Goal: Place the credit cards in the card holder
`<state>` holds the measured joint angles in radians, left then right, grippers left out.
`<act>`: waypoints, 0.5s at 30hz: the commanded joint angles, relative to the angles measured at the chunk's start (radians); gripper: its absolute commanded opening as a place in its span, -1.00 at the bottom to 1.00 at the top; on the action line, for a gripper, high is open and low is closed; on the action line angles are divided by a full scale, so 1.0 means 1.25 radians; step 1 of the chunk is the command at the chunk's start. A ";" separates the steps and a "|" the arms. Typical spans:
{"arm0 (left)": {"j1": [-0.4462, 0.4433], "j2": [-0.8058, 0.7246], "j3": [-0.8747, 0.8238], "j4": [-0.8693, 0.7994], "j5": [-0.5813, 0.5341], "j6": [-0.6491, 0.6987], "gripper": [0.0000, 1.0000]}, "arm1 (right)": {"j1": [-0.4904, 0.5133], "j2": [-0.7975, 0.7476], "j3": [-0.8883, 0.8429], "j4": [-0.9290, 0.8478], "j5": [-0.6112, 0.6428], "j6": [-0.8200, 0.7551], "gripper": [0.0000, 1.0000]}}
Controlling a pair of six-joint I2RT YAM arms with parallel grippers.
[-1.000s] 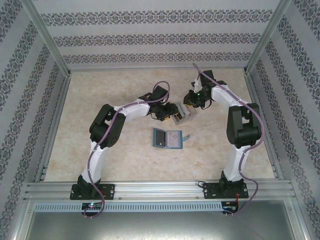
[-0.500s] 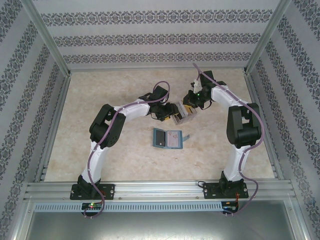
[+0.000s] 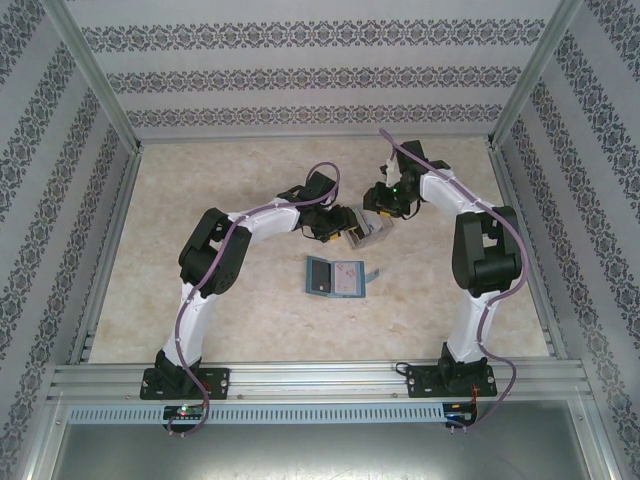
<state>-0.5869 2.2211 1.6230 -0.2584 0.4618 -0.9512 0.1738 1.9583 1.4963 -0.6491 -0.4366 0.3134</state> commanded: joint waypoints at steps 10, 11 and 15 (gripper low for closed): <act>0.001 0.012 -0.002 0.019 0.011 -0.012 0.11 | 0.018 0.058 0.048 -0.044 0.063 -0.025 -0.11; 0.002 0.012 -0.002 0.018 0.011 -0.012 0.11 | 0.019 0.061 0.053 -0.050 0.074 -0.026 -0.11; 0.002 0.011 -0.002 0.018 0.011 -0.012 0.11 | 0.027 0.061 0.056 -0.060 0.075 -0.033 -0.17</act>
<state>-0.5869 2.2211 1.6230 -0.2546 0.4641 -0.9516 0.1928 2.0071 1.5570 -0.6884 -0.3691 0.2974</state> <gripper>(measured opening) 0.557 0.424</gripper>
